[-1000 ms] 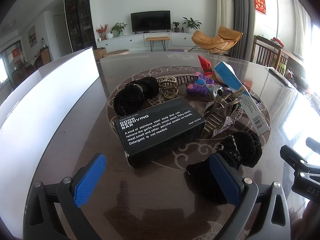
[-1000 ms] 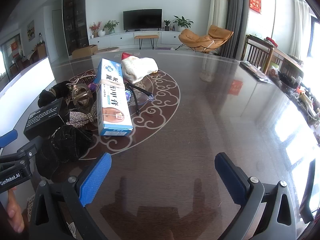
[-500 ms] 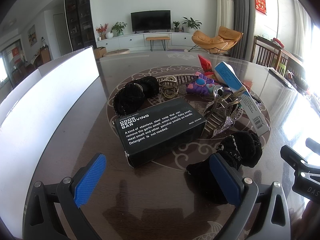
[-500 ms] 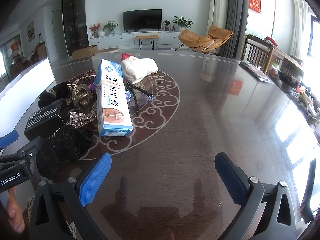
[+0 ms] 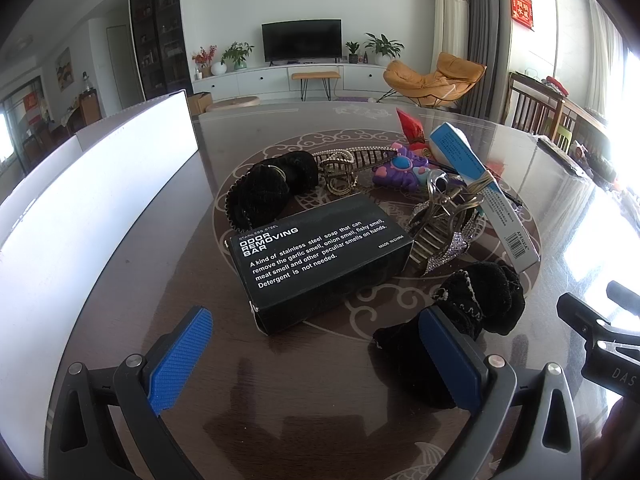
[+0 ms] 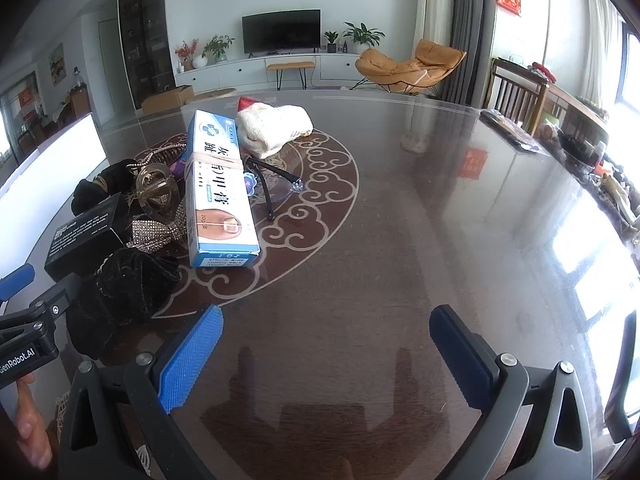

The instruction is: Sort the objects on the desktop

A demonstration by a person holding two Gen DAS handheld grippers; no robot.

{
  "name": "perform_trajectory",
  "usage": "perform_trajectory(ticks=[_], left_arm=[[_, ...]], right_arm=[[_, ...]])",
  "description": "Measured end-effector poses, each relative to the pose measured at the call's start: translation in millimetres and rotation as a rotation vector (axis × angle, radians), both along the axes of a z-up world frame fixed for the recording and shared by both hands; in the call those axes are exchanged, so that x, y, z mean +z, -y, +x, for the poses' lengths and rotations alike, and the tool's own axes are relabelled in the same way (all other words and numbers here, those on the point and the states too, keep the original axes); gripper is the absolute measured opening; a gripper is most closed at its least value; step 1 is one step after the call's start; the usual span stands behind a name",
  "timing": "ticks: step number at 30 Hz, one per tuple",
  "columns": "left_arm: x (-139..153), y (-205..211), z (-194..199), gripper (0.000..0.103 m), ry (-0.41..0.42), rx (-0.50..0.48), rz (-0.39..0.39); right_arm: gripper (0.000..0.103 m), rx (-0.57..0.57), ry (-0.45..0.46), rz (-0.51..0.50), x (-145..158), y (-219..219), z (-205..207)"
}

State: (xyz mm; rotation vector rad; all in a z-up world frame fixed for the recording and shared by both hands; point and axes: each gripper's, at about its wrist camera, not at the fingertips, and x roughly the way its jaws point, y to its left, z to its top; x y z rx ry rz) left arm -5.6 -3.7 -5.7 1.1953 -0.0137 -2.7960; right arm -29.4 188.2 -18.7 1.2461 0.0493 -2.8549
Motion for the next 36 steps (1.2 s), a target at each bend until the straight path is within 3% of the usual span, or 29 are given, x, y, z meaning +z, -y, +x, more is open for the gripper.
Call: perform_trajectory(ticks=[15,19,23,27,29,36], left_arm=[[-3,-2,12,0.103,0.030,-0.022,0.055],[-3,2,21,0.103,0.042,-0.084,-0.009],[-2,16,25,0.103,0.101,-0.130,0.001],[-5,32,17,0.103,0.221,-0.120,-0.063],[-7,33,14,0.103,0.248,-0.123,-0.031],[-8,29,11,0.103,0.227,-0.120,0.007]], right_arm=[[0.103,0.017,0.076,-0.025,-12,-1,-10],[0.103,0.024,0.084,-0.026,-14,0,-12],[0.103,0.029,0.089,-0.023,-14,0,-11],[0.103,0.026,0.096,-0.028,-16,0,-13],[0.103,0.027,0.099,-0.032,-16,0,-13],[0.103,0.025,0.108,-0.036,-18,-1,-14]])
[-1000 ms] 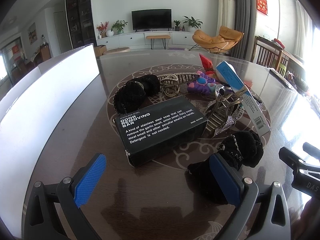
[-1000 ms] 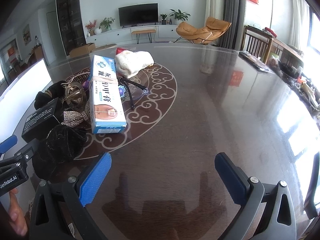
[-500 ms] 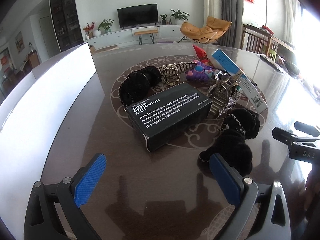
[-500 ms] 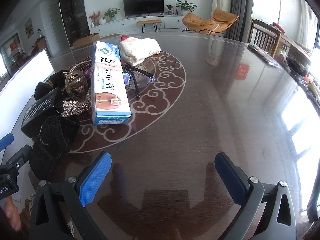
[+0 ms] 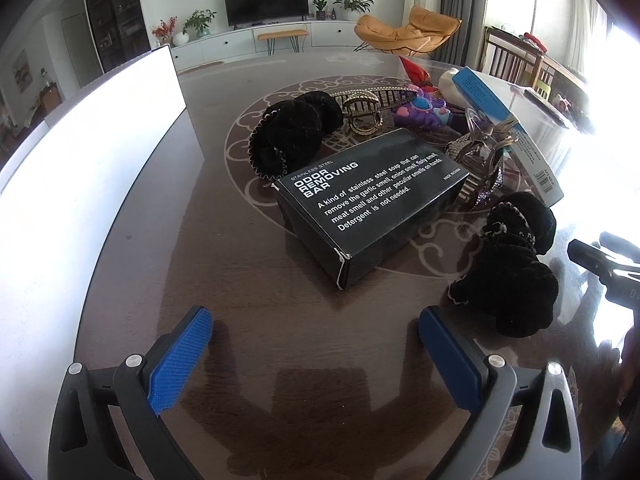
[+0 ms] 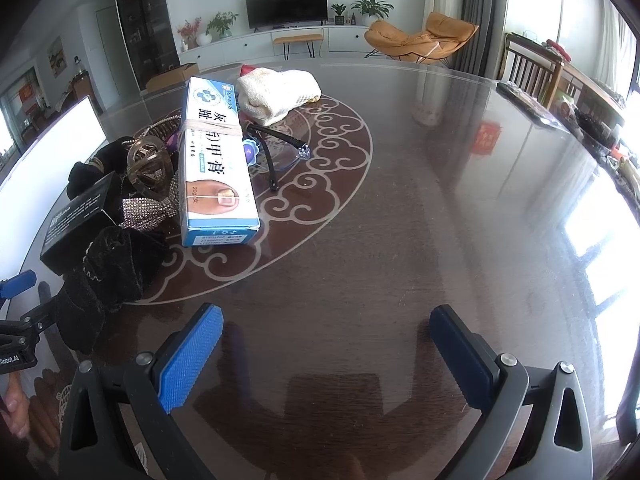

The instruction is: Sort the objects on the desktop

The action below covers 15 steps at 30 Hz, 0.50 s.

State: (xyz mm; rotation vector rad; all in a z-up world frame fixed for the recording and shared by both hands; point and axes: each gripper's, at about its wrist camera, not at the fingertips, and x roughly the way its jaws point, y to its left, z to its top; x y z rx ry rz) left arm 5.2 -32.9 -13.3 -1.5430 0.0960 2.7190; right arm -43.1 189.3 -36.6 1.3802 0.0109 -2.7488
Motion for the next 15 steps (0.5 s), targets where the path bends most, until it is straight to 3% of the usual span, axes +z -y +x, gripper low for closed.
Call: perform_trajectory(ticks=[15], left_arm=[[-2.6,-4.6,-7.6,0.103,-0.041,0.024,0.000]], right_arm=[[0.103,0.003,0.003,0.005,-1.0,0.9,-1.2]])
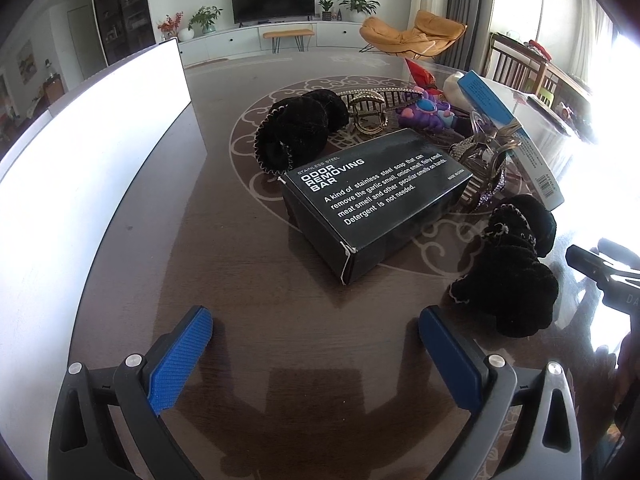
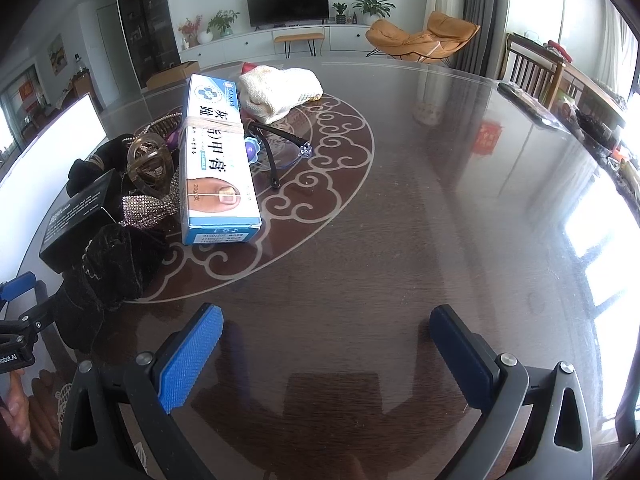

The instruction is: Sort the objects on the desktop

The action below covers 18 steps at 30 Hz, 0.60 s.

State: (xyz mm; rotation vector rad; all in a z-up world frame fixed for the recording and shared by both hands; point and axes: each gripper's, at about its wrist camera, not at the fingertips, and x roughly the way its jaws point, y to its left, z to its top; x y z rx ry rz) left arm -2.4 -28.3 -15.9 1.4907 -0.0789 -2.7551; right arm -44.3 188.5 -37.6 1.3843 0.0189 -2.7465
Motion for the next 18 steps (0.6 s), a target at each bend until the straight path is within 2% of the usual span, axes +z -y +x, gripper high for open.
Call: perform_trajectory(ticks=[18], left_arm=[[-3.6,2.7,1.1,0.103,-0.003,-0.001,0.007]], right_arm=[[0.103,0.000,0.000,0.000,0.0,0.6,-0.2]])
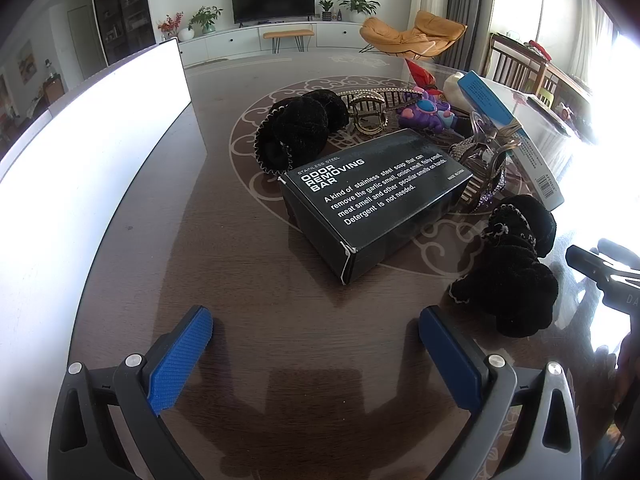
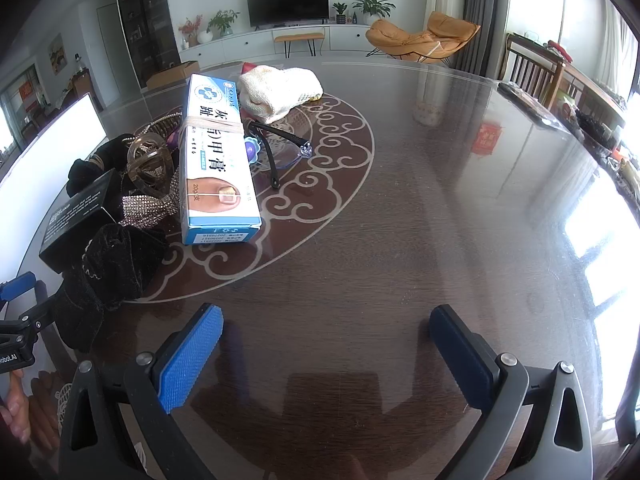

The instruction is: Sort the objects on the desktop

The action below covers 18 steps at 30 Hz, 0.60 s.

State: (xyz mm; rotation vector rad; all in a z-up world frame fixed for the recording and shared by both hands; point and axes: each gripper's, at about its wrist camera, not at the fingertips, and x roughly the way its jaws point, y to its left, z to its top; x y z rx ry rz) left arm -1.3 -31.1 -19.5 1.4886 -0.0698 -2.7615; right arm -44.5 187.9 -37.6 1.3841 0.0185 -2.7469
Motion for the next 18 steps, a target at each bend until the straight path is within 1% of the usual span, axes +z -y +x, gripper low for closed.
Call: perform_trajectory(ticks=[18], left_arm=[[-2.3,1.7,0.5,0.103,-0.002,0.000,0.005]], right_arm=[[0.103,0.000,0.000,-0.001,0.1,-0.1,0.1]])
